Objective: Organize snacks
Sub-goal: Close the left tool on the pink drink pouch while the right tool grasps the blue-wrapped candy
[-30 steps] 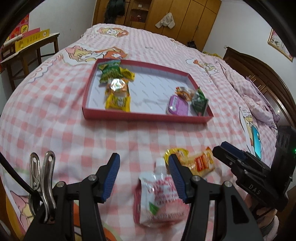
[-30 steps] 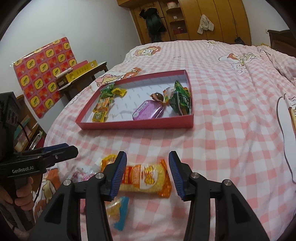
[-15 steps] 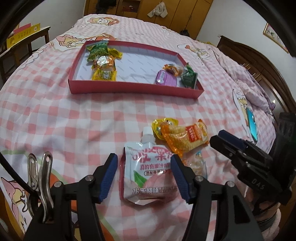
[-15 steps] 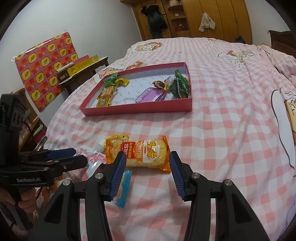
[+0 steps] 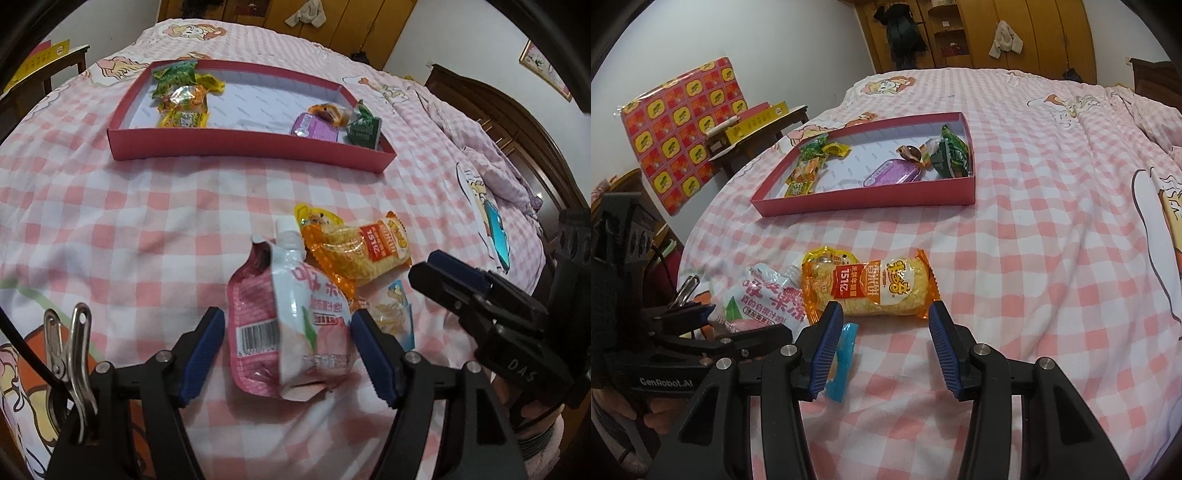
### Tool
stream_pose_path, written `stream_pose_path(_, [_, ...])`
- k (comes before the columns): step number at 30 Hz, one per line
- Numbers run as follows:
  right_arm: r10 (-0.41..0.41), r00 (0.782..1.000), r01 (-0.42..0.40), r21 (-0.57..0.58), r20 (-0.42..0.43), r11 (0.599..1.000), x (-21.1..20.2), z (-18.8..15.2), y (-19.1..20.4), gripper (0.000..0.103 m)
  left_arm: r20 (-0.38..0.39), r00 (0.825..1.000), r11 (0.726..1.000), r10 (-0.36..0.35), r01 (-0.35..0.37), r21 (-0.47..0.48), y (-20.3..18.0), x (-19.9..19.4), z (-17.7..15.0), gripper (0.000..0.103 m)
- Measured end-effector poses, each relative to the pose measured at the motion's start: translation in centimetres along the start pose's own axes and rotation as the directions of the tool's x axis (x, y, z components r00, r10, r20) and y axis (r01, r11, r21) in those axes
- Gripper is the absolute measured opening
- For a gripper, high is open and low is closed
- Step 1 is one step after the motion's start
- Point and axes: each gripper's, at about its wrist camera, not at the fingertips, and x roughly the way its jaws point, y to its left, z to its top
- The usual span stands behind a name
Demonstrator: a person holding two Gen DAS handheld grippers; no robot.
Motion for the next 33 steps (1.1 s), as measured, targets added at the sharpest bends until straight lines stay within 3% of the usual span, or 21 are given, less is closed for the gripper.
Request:
stream_pose_path(3, [0.007, 1.0, -0.007, 0.008, -0.014, 1.0, 0.3, -0.1, 0.0, 0.05, 0.025, 1.0, 1.0, -0.011, 0.011, -0.004, 0.1, -0.5, -0.1, 0.057])
stream_pose_path(9, [0.014, 0.999, -0.014, 0.003, -0.03, 1.0, 0.6, -0.3, 0.3, 0.05, 0.048, 0.998, 0.999, -0.035, 0.035, 0.001, 0.3, -1.4, 0.0, 0.045])
stream_pose_path(15, [0.025, 0.999, -0.025, 0.002, -0.037, 1.0, 0.7, -0.4, 0.7, 0.05, 0.066, 0.998, 0.999, -0.023, 0.02, 0.049, -0.5, -1.5, -0.1, 0.044])
stream_pose_path(23, [0.023, 0.998, -0.023, -0.003, -0.052, 1.0, 0.9, -0.6, 1.0, 0.05, 0.03, 0.998, 0.999, -0.052, 0.051, 0.013, -0.8, 0.4, -0.1, 0.053])
stream_pose_path(27, [0.029, 0.998, -0.029, 0.001, -0.056, 1.0, 0.9, -0.6, 1.0, 0.05, 0.044, 0.996, 0.997, -0.072, 0.072, 0.007, -0.5, -0.2, -0.2, 0.041])
stream_pose_path(33, [0.087, 0.994, -0.085, 0.029, -0.073, 0.996, 1.0, -0.7, 0.9, 0.05, 0.081, 0.995, 0.998, -0.056, 0.053, 0.038, -0.5, -2.0, -0.2, 0.035])
